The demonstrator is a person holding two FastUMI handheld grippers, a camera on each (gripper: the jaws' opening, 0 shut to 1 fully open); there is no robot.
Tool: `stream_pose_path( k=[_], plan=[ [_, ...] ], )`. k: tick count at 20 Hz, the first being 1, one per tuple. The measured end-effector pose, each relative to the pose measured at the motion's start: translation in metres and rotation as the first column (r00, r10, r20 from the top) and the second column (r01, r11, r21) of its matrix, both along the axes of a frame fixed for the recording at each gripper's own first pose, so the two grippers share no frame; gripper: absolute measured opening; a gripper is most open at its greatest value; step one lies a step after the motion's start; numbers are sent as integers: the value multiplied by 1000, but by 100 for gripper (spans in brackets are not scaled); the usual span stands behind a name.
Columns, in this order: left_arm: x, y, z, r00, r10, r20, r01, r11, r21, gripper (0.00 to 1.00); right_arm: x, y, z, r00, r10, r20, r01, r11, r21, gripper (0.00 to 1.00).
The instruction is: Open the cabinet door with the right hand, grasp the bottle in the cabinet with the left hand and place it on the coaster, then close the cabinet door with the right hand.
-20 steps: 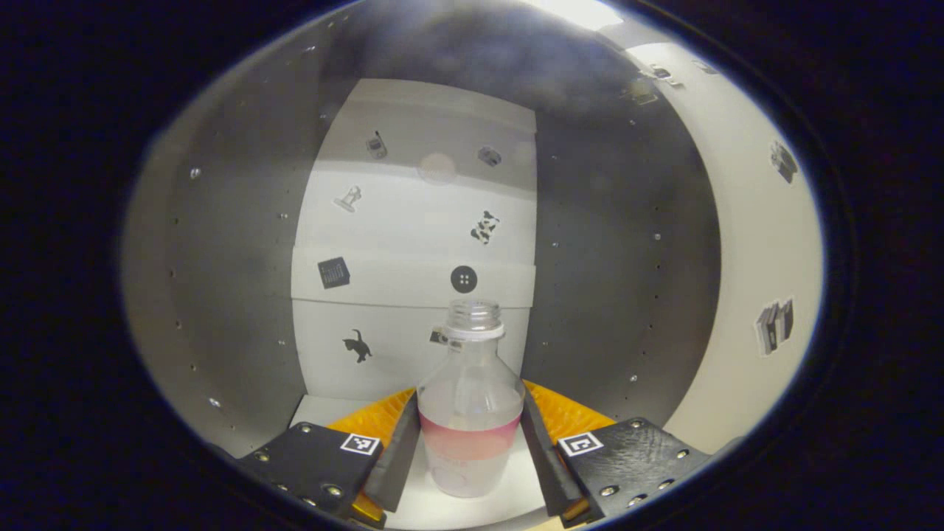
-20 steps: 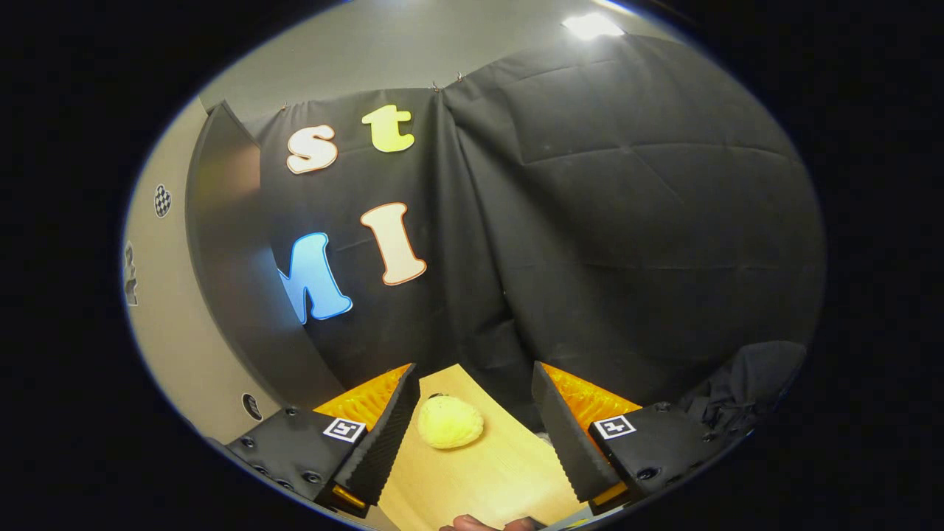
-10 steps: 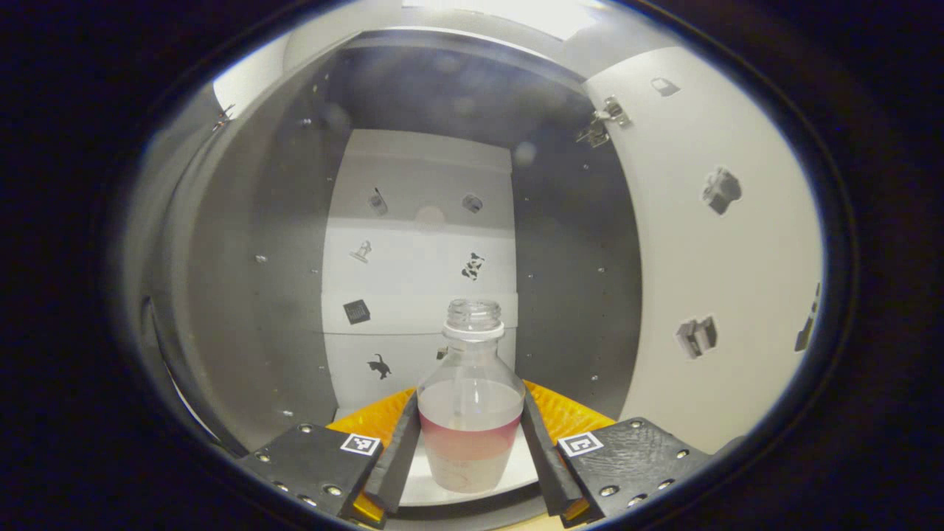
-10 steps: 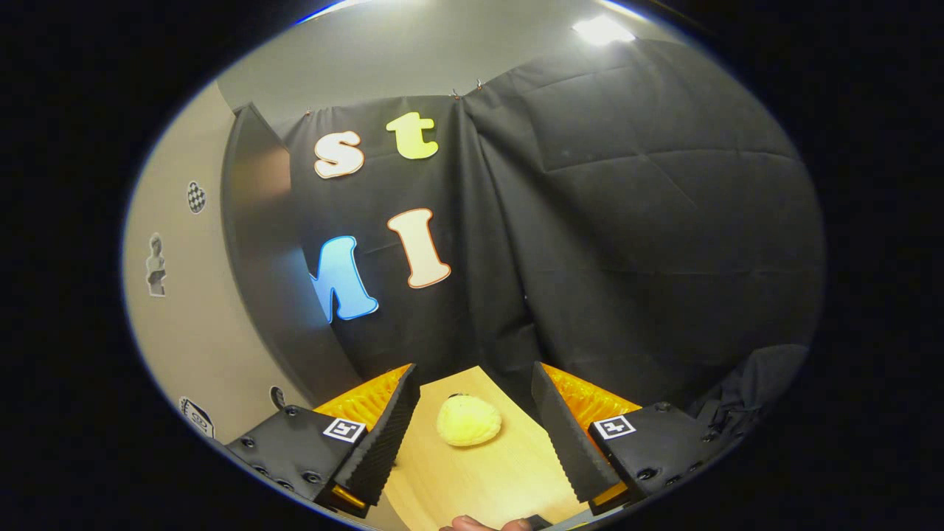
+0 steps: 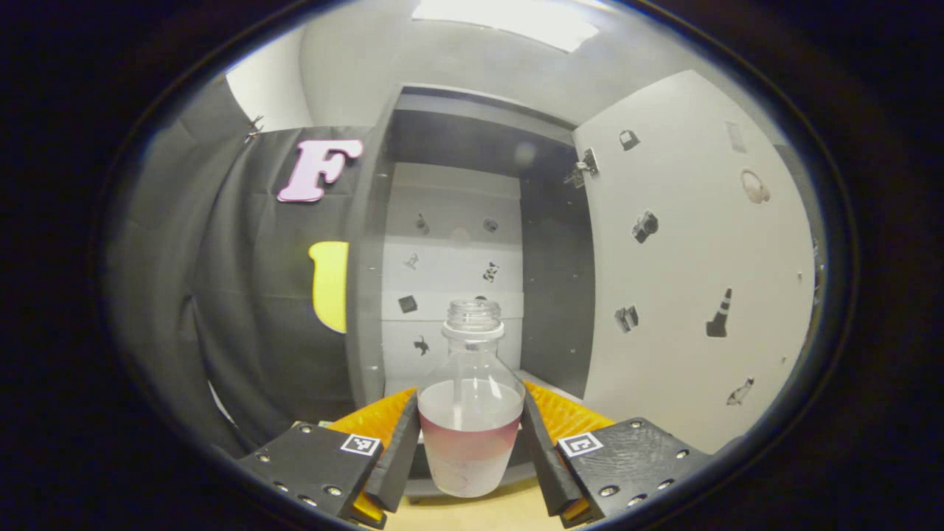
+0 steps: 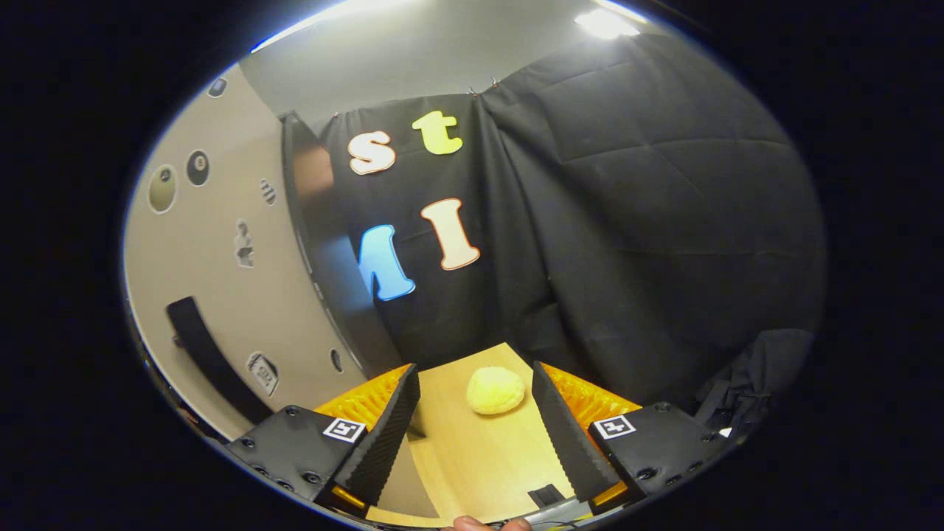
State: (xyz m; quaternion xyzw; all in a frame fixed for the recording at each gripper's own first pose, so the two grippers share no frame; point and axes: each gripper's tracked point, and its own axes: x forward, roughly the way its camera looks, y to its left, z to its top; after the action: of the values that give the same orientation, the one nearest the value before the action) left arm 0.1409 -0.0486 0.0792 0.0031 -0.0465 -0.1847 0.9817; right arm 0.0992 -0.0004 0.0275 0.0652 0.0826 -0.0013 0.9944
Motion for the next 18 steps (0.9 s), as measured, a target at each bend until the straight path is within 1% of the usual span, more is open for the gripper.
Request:
stream_pose_path(
  k=[2, 3, 4, 5, 6, 7, 8, 10, 11, 12, 13, 14, 15, 17, 18],
  plan=[
    [-24, 18, -12, 1000, 17, -21, -18, 1000, -13, 70, -21, 0, -1, 1000, 5, 4, -5, 999, -48, 96],
    [-34, 26, -17, 999, 31, -26, -31, 999, -15, 72, -29, 1, -4, 1000, 8, -1, -9, 997, -70, 96],
    [-41, 35, -23, 998, 47, -33, -48, 999, -14, 72, -35, 0, -4, 1000, 8, -5, -8, 996, -87, 96],
    [-50, 44, -34, 997, 70, -45, -71, 997, -12, 70, -40, -2, -2, 1000, 10, -7, -10, 995, -96, 96],
    [-55, 51, -43, 994, 94, -59, -95, 995, -8, 70, -42, 0, 1, 1000, 16, -5, -16, 995, -96, 89],
    [-57, 60, -52, 989, 128, -70, -129, 992, -7, 70, -43, 2, 4, 1000, 25, -2, -25, 995, -96, 89],
    [-58, 70, -62, 983, 163, -83, -164, 986, -6, 70, -42, 2, 5, 1000, 31, 3, -31, 995, -98, 96],
    [-59, 87, -88, 965, 236, -112, -239, 971, -11, 73, -33, 2, 10, 999, 49, 12, -47, 993, -110, 96],
    [-59, 94, -101, 954, 275, -123, -278, 960, -9, 72, -25, 0, 12, 999, 48, 17, -45, 992, -122, 89],
    [-59, 101, -117, 941, 310, -136, -313, 950, -6, 73, -17, -4, 13, 999, 42, 20, -39, 990, -133, 89],
    [-58, 102, -131, 932, 334, -139, -338, 941, -1, 73, -10, -6, 15, 999, 45, 21, -41, 990, -138, 96],
    [-58, 103, -147, 923, 358, -142, -360, 933, 9, 75, -3, -5, 16, 998, 52, 22, -49, 989, -137, 96],
    [-59, 104, -164, 913, 380, -148, -381, 924, 24, 70, 2, -4, 17, 997, 67, 27, -63, 989, -132, 96],
    [-63, 98, -197, 896, 417, -153, -417, 908, 36, 70, 16, -9, 16, 996, 77, 45, -70, 988, -139, 96],
    [-65, 95, -212, 889, 431, -158, -431, 902, 35, 73, 23, -13, 12, 996, 72, 45, -65, 987, -143, 96]
  ],
)
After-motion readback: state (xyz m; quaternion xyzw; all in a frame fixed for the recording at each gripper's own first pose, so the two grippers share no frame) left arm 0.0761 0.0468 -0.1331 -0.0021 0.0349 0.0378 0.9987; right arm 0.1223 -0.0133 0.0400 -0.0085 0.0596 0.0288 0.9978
